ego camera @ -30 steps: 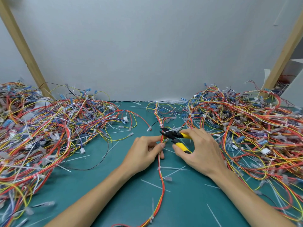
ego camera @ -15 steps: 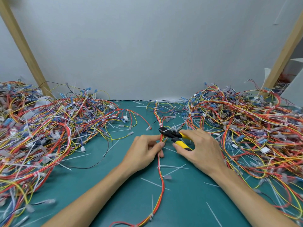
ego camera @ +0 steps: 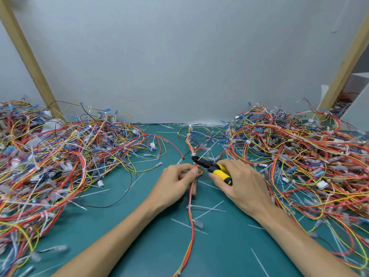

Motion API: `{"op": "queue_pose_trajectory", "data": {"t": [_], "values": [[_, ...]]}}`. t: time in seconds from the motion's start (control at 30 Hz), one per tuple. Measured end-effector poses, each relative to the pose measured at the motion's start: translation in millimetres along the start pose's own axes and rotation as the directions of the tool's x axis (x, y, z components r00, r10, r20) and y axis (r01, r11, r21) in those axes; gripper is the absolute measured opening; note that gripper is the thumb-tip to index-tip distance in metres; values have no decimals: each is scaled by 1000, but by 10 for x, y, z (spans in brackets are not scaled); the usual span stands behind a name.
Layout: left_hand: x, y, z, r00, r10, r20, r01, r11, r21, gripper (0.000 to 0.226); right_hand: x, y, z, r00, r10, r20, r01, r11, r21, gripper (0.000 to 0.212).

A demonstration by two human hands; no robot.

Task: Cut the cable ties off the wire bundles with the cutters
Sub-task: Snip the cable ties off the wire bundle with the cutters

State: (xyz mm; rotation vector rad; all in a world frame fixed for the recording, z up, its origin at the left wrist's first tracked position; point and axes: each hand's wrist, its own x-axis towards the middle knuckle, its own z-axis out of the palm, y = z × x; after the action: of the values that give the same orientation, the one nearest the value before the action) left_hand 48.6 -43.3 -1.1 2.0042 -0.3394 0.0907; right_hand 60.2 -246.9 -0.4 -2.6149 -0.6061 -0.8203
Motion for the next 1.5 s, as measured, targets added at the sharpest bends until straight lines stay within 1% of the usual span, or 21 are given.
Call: {"op": "queue_pose_trajectory", "data": {"t": [0.2, 0.33, 0.63, 0.8, 0.93, 1.07, 1.5], "values": [[-6, -24, -3, 999, 36, -5, -35, 997, 72, 27, 0, -18, 4, 997, 44, 64, -43, 999, -19, 35], [3, -36, -3, 998, 55, -12, -53, 993, 106, 29, 2, 14, 15, 994, 53, 96, -52, 999, -11, 22], [2, -37, 1, 998, 61, -8, -60, 992, 113, 30, 16, 18, 33, 984, 60, 168, -59, 998, -11, 29], [-6, -24, -3, 998, 67, -4, -66, 990, 121, 31, 15, 4, 17, 987, 61, 151, -55, 998, -41, 22], [-17, -12, -4, 997, 78, -1, -77, 988, 137, 30, 23, 4, 13, 985, 67, 159, -60, 997, -49, 25], [-23, -2, -7, 997, 79, -2, -78, 988, 136, 30, 24, 0, 7, 984, 68, 166, -59, 996, -60, 22], [-15, -12, -9, 998, 59, -2, -58, 989, 138, 33, 35, 3, 12, 984, 60, 168, -50, 997, -63, 22]]}}
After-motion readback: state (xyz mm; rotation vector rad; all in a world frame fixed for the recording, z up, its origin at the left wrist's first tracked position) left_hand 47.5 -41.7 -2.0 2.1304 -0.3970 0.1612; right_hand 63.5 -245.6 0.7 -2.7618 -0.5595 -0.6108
